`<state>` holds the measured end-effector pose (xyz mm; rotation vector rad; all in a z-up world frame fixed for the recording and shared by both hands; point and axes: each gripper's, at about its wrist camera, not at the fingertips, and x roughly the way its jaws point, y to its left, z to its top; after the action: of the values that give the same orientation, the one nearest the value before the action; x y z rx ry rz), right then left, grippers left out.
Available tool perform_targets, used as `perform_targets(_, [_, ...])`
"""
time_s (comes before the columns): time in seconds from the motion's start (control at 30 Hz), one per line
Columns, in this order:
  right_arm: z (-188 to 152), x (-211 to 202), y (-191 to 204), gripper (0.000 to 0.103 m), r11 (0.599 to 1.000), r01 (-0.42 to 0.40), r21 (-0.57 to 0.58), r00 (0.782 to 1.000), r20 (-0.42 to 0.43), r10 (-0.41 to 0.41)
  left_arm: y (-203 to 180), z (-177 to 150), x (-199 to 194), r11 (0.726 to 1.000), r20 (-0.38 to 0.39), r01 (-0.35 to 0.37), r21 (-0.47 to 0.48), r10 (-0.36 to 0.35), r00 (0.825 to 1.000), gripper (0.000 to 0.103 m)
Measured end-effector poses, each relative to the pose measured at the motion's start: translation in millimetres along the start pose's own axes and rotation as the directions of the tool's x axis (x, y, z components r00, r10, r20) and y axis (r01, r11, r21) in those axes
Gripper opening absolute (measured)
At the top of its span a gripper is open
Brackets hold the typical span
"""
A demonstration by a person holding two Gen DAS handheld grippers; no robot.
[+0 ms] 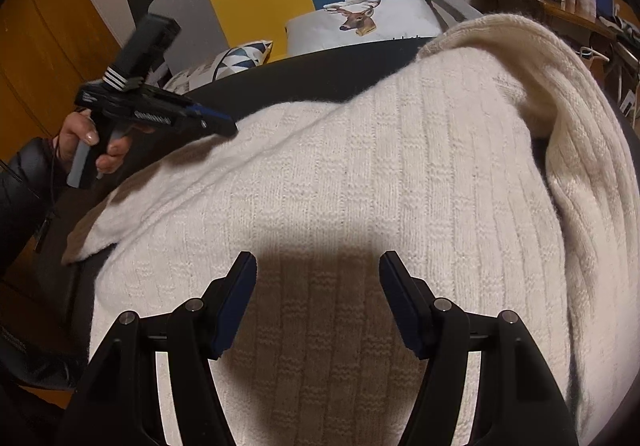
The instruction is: Fold clothes
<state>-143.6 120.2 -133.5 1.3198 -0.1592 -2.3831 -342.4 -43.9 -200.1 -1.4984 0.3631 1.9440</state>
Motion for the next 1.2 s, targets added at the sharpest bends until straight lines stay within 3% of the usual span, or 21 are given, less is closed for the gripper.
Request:
perform_targets(0.1, [1,-1,-1,0.067,1.0,-0.006,0.004,1.0,0.01,0.006,-18,-7,0,0.993,0.021,-0.082,0.088,0.081,0.997,0.025])
perform_targets(0.13, [2,-2,-1,0.067,1.0,-0.005,0.003,1.0,0.012,0.005,-24,-11,-1,0.988,0.045,-0.119,0.101,0.115,0.992,0.018])
perform_targets(0.17, [2,-2,0,0.067,1.0,-0.002,0.0,1.0,0.012,0.002,-30,-16,-2,0.981,0.069,-0.156,0.112,0.149,0.986,0.003])
perform_targets(0.23, [3,-2,2,0.067,1.0,0.004,-0.007,1.0,0.016,-0.004,-34,-27,-20,0.979,0.152,-0.199,0.035,0.191,0.97,0.002])
perform_targets(0.3, [4,-4,4,0.067,1.0,0.016,-0.015,1.0,0.027,-0.016,-35,-44,-50,0.972,0.263,-0.226,-0.063,0.234,0.936,0.002])
perform_targets(0.37, [6,-8,7,0.067,0.999,0.026,-0.023,0.999,0.042,-0.025,-30,-65,-84,0.959,0.363,-0.219,-0.182,0.273,0.891,0.002])
perform_targets(0.47, [11,-11,9,0.067,0.999,0.039,-0.033,0.997,0.064,-0.037,-15,-97,-116,0.889,0.416,-0.296,-0.349,0.43,0.802,0.002])
perform_targets(0.5, [14,-9,10,0.067,0.999,0.04,-0.034,0.997,0.063,-0.038,-8,-106,-118,0.864,0.397,-0.322,-0.388,0.471,0.788,0.002])
perform_targets(0.63, [28,4,11,0.067,0.998,0.041,-0.039,0.999,0.037,-0.039,14,-119,-81,0.797,0.212,-0.471,-0.379,0.57,0.794,0.002])
perform_targets(0.8, [53,16,20,0.067,0.996,0.051,-0.07,0.998,0.025,-0.049,29,-143,-94,0.805,0.247,-0.387,-0.449,0.528,0.813,0.002])
perform_targets(0.87, [67,22,26,0.067,0.995,0.033,-0.091,0.999,0.036,-0.03,22,-136,-87,0.798,0.218,-0.44,-0.412,0.555,0.803,0.003])
perform_targets(0.9, [72,27,27,0.067,0.995,0.021,-0.096,0.999,0.03,-0.018,26,-133,-82,0.808,0.186,-0.422,-0.412,0.528,0.829,0.003])
perform_targets(0.93, [74,33,28,0.067,0.996,0.019,-0.09,1.0,0.015,-0.018,31,-130,-76,0.817,0.153,-0.399,-0.416,0.495,0.855,0.003])
perform_targets(0.97, [76,39,28,0.067,0.996,0.019,-0.082,1.0,-0.002,-0.02,39,-136,-85,0.834,0.176,-0.31,-0.458,0.426,0.887,0.003])
perform_targets(1.03, [78,51,28,0.067,0.998,0.021,-0.065,0.999,-0.036,-0.023,55,-157,-110,0.817,0.249,-0.146,-0.559,0.333,0.91,0.004])
perform_targets(1.07, [80,57,29,0.067,0.998,0.022,-0.057,0.998,-0.053,-0.025,62,-180,-136,0.796,0.327,-0.024,-0.605,0.276,0.904,0.004])
perform_targets(1.1, [81,63,29,0.067,0.999,0.023,-0.048,0.997,-0.07,-0.026,66,-198,-153,0.777,0.376,0.049,-0.628,0.248,0.893,0.004])
perform_targets(1.2, [65,36,54,0.067,0.991,-0.098,-0.088,0.995,-0.033,0.095,72,-284,-204,0.682,0.426,0.148,-0.716,0.259,0.867,0.012])
